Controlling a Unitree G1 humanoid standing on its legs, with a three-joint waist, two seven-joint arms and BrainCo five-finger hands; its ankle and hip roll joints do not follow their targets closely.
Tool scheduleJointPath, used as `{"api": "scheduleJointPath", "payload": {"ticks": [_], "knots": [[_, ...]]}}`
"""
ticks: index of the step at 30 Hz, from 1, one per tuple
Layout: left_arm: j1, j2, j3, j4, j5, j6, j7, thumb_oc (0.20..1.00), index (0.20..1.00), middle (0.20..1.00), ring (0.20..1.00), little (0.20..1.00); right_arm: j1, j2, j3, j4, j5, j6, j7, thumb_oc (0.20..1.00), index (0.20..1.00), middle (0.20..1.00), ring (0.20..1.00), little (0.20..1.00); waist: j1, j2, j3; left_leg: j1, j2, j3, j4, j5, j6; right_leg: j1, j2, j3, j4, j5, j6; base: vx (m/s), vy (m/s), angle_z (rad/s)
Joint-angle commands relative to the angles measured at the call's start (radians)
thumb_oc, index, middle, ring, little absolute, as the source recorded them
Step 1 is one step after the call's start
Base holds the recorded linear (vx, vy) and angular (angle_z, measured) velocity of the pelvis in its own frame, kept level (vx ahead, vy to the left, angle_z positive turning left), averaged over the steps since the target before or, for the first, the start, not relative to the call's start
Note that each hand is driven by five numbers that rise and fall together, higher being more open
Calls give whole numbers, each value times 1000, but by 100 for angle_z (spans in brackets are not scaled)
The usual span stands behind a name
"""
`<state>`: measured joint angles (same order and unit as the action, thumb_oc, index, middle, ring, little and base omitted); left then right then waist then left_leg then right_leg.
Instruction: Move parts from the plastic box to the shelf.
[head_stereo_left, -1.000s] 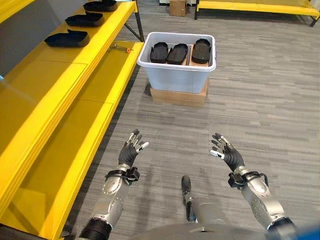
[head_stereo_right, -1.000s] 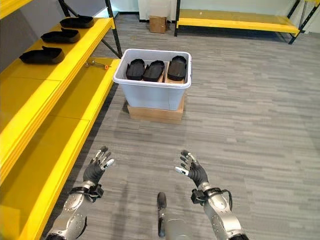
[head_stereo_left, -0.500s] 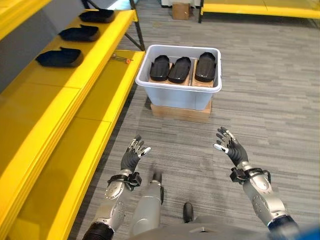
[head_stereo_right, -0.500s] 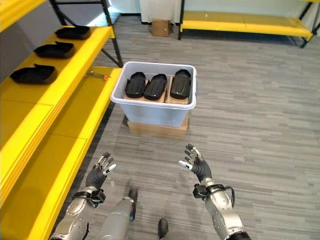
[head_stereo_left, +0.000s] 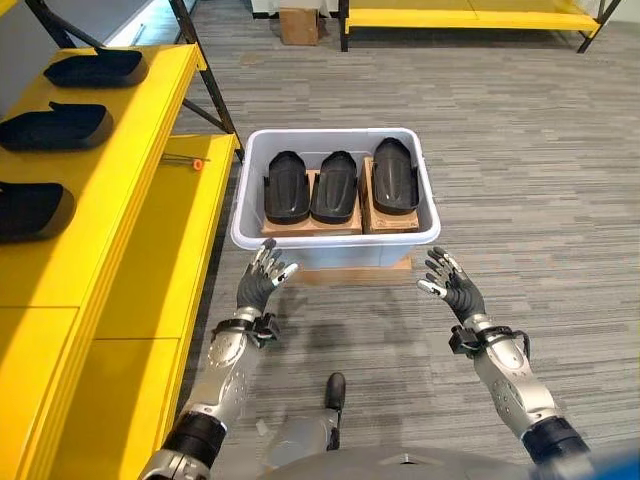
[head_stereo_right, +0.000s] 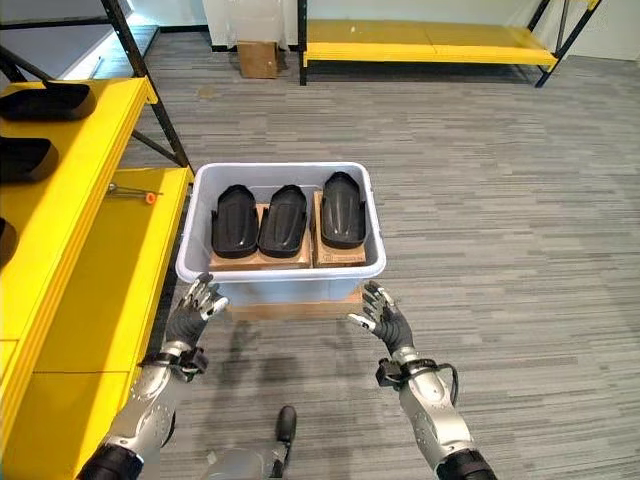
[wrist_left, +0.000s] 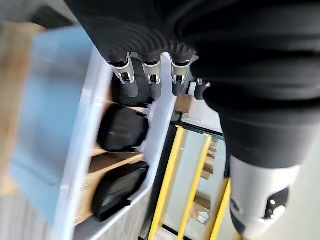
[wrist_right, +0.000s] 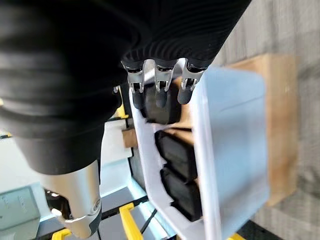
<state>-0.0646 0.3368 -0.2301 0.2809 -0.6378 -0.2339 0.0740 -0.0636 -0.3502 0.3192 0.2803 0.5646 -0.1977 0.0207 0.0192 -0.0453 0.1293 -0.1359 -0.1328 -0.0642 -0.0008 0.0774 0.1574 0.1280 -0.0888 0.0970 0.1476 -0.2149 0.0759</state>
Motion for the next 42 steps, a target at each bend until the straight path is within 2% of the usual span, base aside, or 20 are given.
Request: {"api": "scheduleJointPath", "payload": {"ticks": [1, 4, 5, 7, 8, 9, 12, 13, 15, 19, 20, 29, 32, 33, 34, 37, 38, 39, 40, 42], "knots": [[26, 7, 25, -41, 33, -60, 22, 1000, 1000, 1000, 1000, 1000, -26, 3, 2, -28, -12, -34, -5, 1000, 1000, 1000, 1000, 1000, 33, 4, -30, -51, 67, 12, 46, -32, -104, -94, 14, 13, 48, 220, 48, 81, 145, 9], [21, 15, 19, -47, 40, -58, 22, 1000, 1000, 1000, 1000, 1000, -20, 7, 10, -35, -16, -31, 3, 1000, 1000, 1000, 1000, 1000, 13, 19, -8, -2, 53, -3, 29, -42, -82, -171, 32, 5, 232, 318, 75, 75, 142, -2], [23, 16, 17, -47, 40, -59, 21, 1000, 1000, 1000, 1000, 1000, -20, 10, 14, -37, -17, -31, 3, 1000, 1000, 1000, 1000, 1000, 5, 30, 2, 15, 58, -13, 18, -42, -77, -201, 45, -7, 281, 320, 67, 85, 145, 11], [31, 17, 22, -48, 51, -57, 22, 1000, 1000, 1000, 1000, 1000, -8, 17, 10, -43, -25, -28, 2, 1000, 1000, 1000, 1000, 1000, -7, 45, 12, 51, 61, -13, -8, -47, -71, -246, 36, -53, 322, 317, 56, 154, 137, 12], [29, 11, 19, -36, 49, -55, 19, 1000, 1000, 1000, 1000, 1000, -6, 20, 12, -43, -21, -29, 0, 1000, 1000, 1000, 1000, 1000, -13, 51, 12, 77, 63, -10, -19, -58, -74, -272, 32, -92, 253, 273, 37, 210, 83, -4], [30, 9, 20, -35, 45, -56, 18, 1000, 1000, 1000, 1000, 1000, -7, 20, 11, -45, -20, -30, -2, 1000, 1000, 1000, 1000, 1000, -17, 50, 16, 86, 62, -12, -18, -63, -76, -274, 29, -107, 224, 258, 30, 199, 43, -17], [30, 4, 20, -35, 39, -58, 15, 1000, 1000, 1000, 1000, 1000, -10, 21, 9, -46, -21, -34, -7, 1000, 1000, 1000, 1000, 1000, -26, 53, 28, 106, 64, -15, -19, -79, -83, -308, 22, -140, 142, 244, 22, 112, -21, -3], [32, 1, 30, -36, 35, -63, 19, 1000, 1000, 1000, 1000, 1000, -15, 15, 4, -44, -38, -37, -19, 1000, 1000, 1000, 1000, 1000, -37, 44, 37, 131, 60, -17, -27, -92, -93, -341, 4, -157, 22, 287, 31, 185, -58, 13], [34, -3, 33, -36, 36, -65, 19, 1000, 1000, 1000, 1000, 1000, -14, 12, 0, -50, -38, -37, -20, 1000, 1000, 1000, 1000, 1000, -43, 33, 45, 151, 55, -22, -26, -107, -101, -320, -8, -158, -58, 322, 40, 164, -83, 1], [40, -20, 28, -25, 33, -67, 12, 1000, 1000, 1000, 1000, 1000, -2, 10, -1, -41, -34, -39, -22, 1000, 1000, 1000, 1000, 1000, -39, 13, 12, 161, 54, -27, -36, -122, -112, -253, -5, -143, -137, 341, 34, 128, -108, 35], [40, -29, 32, -29, 29, -66, 12, 1000, 1000, 1000, 1000, 1000, -9, 3, -11, -41, -34, -46, -24, 1000, 1000, 1000, 1000, 1000, -31, 9, -5, 152, 63, -27, -25, -131, -123, -224, 1, -164, -180, 347, 29, 117, -131, 3], [47, -32, 19, -25, 33, -57, 6, 1000, 1000, 1000, 1000, 1000, 6, -8, -30, -40, -47, -52, -34, 1000, 1000, 1000, 1000, 1000, -28, 1, -22, 149, 95, -46, -12, -149, -150, -196, 23, -176, -179, 306, 8, 63, -92, 13], [53, -30, 23, -26, 24, -60, 6, 1000, 1000, 1000, 1000, 1000, 9, -16, -34, -51, -45, -54, -30, 1000, 1000, 1000, 1000, 1000, -29, -4, -14, 132, 102, -51, 42, -173, -163, -200, 29, -173, -158, 285, -3, 22, -105, 20], [66, -35, 29, -32, 10, -63, -2, 1000, 1000, 1000, 1000, 1000, 12, -23, -35, -63, -44, -59, -29, 1000, 1000, 1000, 1000, 1000, -28, -10, 1, 102, 100, -51, 138, -184, -178, -192, 34, -168, -149, 271, -16, -6, -122, 15], [71, -37, 30, -34, 1, -65, -6, 1000, 1000, 1000, 1000, 1000, 17, -25, -37, -72, -43, -62, -27, 1000, 1000, 1000, 1000, 1000, -27, -13, 13, 71, 95, -47, 213, -170, -191, -181, 37, -169, -149, 266, -24, -34, -122, 32], [66, -47, 21, -37, -26, -68, -16, 1000, 1000, 1000, 1000, 1000, 18, -38, -42, -81, -33, -70, -28, 1000, 1000, 1000, 1000, 1000, -10, -28, 71, -74, 61, -67, 517, -74, -234, -152, 23, -182, -147, 267, -43, -52, -68, 41], [69, -47, 22, -41, -28, -65, -21, 1000, 1000, 1000, 1000, 1000, 19, -41, -44, -85, -33, -71, -28, 1000, 1000, 1000, 1000, 1000, -8, -31, 77, -102, 62, -72, 551, -70, -230, -148, 21, -188, -148, 265, -44, -15, -30, 12], [76, -46, 21, -41, -29, -63, -23, 1000, 1000, 1000, 1000, 1000, 18, -41, -43, -86, -36, -73, -29, 1000, 1000, 1000, 1000, 1000, -4, -33, 78, -115, 74, -81, 547, -68, -225, -144, 22, -184, -150, 264, -43, 64, 28, 10], [83, -46, 23, -40, -36, -57, -23, 1000, 1000, 1000, 1000, 1000, 22, -38, -43, -85, -33, -77, -38, 1000, 1000, 1000, 1000, 1000, -7, -37, 74, -115, 165, -80, 459, -59, -224, -130, 11, -182, -157, 255, -34, 112, 93, -1], [81, -45, 21, -42, -40, -61, -12, 1000, 1000, 1000, 1000, 1000, 21, -33, -48, -80, -26, -85, -52, 1000, 1000, 1000, 1000, 1000, -9, -33, 69, -80, 275, -79, 262, -55, -228, -130, 3, -178, -152, 238, -16, 123, 167, 2]]}}
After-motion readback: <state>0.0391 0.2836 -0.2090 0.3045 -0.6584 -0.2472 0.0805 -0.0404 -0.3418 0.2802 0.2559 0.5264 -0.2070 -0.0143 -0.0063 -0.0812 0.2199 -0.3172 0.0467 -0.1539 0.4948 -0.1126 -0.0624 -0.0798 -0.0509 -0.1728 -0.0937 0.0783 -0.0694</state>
